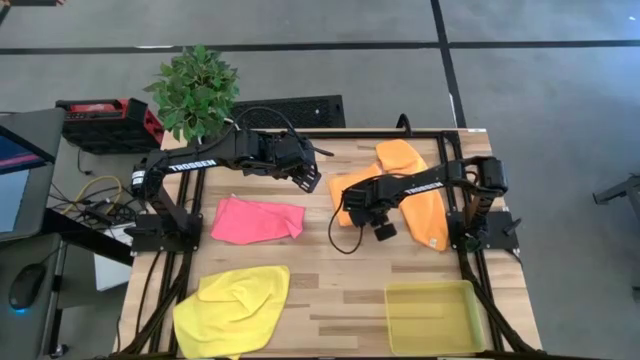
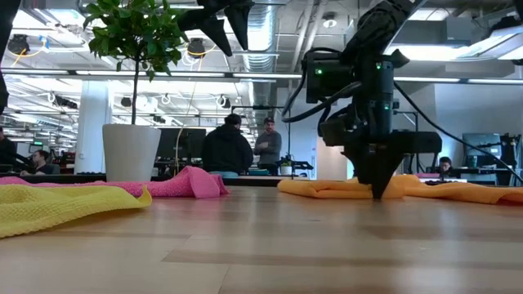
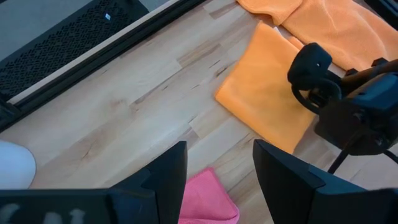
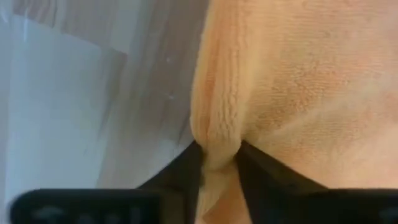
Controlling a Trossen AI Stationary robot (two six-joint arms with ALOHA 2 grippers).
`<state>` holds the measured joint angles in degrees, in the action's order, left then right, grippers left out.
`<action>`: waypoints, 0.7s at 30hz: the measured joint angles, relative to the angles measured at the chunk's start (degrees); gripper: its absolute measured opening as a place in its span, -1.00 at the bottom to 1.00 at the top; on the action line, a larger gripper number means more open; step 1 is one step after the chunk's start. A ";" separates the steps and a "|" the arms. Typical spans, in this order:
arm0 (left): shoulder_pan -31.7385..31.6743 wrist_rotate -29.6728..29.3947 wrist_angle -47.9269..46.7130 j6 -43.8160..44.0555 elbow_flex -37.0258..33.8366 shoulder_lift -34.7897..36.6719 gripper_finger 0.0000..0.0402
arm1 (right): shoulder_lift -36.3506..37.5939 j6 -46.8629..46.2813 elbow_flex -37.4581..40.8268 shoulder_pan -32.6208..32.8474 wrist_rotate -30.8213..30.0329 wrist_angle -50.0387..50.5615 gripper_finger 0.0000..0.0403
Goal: Fold microfiber towels
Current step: Put the left orange microfiber cloth into the bin
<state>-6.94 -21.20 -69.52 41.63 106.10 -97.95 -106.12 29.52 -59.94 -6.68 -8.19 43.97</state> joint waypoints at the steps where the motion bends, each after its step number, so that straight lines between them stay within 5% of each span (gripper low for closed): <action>1: 0.00 0.01 0.00 0.00 0.00 0.00 -0.12 | -0.01 -0.51 0.00 0.00 0.05 -0.27 -0.57; 7: 0.02 0.04 -0.02 0.00 0.00 0.00 -0.12 | 0.67 -1.70 0.01 0.00 0.09 -1.04 -0.94; 21: 0.07 2.82 0.00 -3.02 0.00 0.04 -0.12 | 17.15 -17.32 0.26 6.56 8.14 19.09 -0.96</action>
<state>-6.87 -18.38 -69.52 38.61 106.10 -97.91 -88.96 12.20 -59.68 -0.12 -0.05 63.06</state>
